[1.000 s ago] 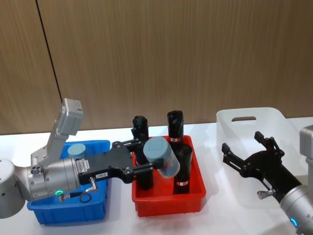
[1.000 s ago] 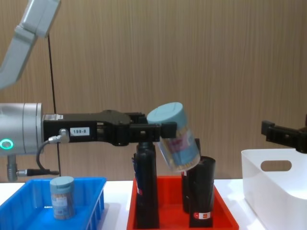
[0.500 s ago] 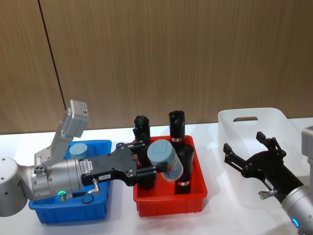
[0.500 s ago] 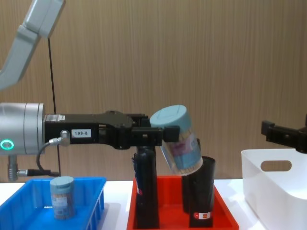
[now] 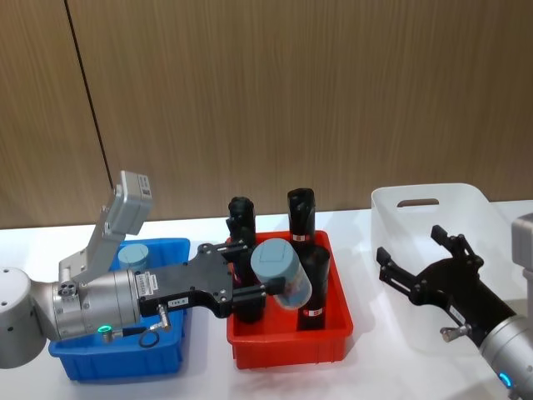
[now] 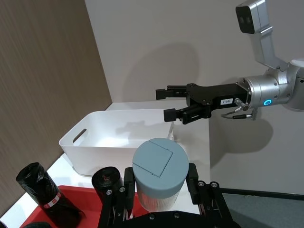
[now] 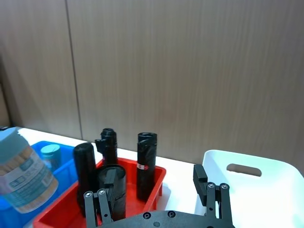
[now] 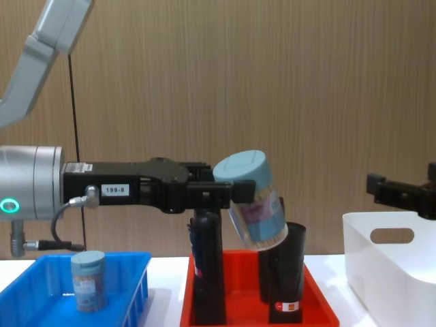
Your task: Pick the cotton swabs from the blue box and place them into the white box.
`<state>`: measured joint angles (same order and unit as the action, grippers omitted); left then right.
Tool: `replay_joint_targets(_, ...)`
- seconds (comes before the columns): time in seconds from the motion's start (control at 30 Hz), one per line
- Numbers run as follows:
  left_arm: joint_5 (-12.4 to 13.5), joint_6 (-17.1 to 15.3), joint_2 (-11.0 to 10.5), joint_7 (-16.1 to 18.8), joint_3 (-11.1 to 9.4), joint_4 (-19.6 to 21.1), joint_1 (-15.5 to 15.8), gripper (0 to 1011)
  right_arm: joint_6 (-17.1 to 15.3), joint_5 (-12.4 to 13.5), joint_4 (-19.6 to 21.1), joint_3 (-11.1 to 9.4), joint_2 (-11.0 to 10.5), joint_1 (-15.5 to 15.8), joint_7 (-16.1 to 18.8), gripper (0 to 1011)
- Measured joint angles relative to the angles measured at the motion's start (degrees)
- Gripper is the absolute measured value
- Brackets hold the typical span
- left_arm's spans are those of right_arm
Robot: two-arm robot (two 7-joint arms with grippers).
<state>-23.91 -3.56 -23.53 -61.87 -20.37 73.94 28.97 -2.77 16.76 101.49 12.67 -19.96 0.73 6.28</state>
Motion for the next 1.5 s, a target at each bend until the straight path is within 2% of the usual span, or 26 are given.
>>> replay_joint_targets(0.5, 0.1, 0.1, -0.1, 0.0, -0.1, 0.1, 0.0, 652, -2.2, 0.6, 1.4, -0.9, -3.1, -0.4, 10.2, 1001)
replay_joint_targets(0.97, 0.1, 0.1, -0.1, 0.0, -0.1, 0.1, 0.0, 652, -4.2, 1.3, 1.7, -1.0, -5.6, -2.5, 22.9, 1001)
replay_joint_targets(1.07, 0.1, 0.1, -0.1, 0.0, -0.1, 0.1, 0.0, 652, -4.6, 1.2, 1.5, -0.8, -5.7, -3.2, 25.2, 1002)
replay_joint_targets(1.17, 0.1, 0.1, -0.1, 0.0, -0.1, 0.1, 0.0, 652, -5.2, 0.6, 0.9, -0.3, -5.6, -4.4, 28.9, 1002)
replay_joint_targets(1.5, 0.1, 0.1, -0.1, 0.0, -0.1, 0.1, 0.0, 652, -6.6, -2.3, -1.8, 1.6, -3.8, -8.3, 35.3, 1002)
